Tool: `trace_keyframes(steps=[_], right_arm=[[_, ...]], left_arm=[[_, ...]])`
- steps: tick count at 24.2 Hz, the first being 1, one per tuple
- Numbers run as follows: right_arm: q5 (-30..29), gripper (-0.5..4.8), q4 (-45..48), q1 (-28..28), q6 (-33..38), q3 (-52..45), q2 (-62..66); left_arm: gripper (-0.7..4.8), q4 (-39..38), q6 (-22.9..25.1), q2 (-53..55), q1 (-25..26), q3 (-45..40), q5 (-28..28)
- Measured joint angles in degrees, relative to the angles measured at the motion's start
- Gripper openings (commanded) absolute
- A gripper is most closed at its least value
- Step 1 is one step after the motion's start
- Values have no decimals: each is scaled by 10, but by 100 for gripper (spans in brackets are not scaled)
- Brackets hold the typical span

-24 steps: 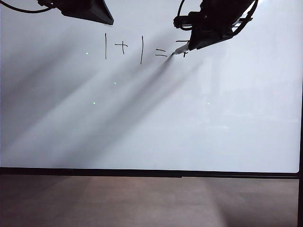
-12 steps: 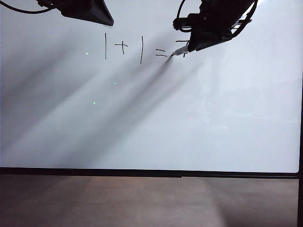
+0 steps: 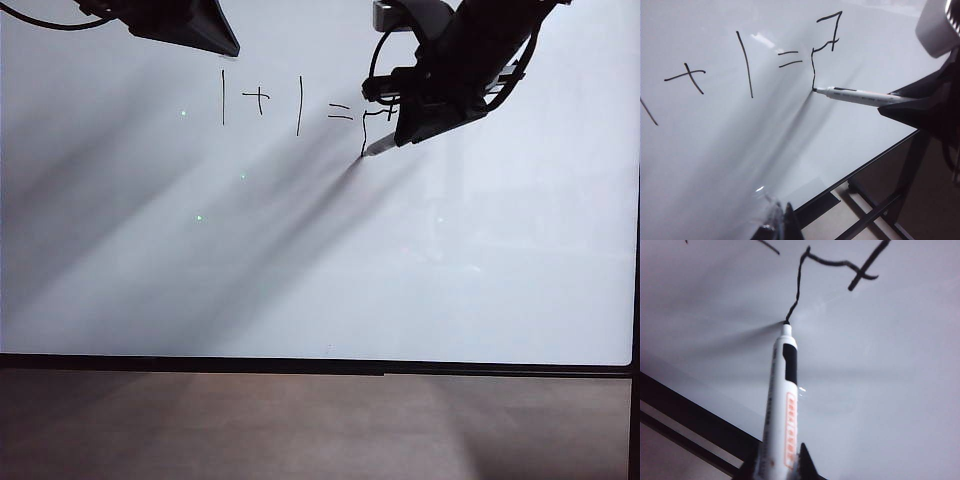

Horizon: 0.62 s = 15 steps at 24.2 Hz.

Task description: Reach to the right to find the marker pen, pick it up, and write the answer to the math problem on the whiteboard.

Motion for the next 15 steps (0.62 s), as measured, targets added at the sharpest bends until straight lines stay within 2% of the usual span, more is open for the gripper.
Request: trace_keyframes(steps=[4,15], right_arm=[[14,-6,0,-3,0,0,-1],[6,-6,-31,-34,-1,-1,-26]], left_arm=[[-5,-1,0,0,0,0,0],[-5,-3,0,0,0,0,0]])
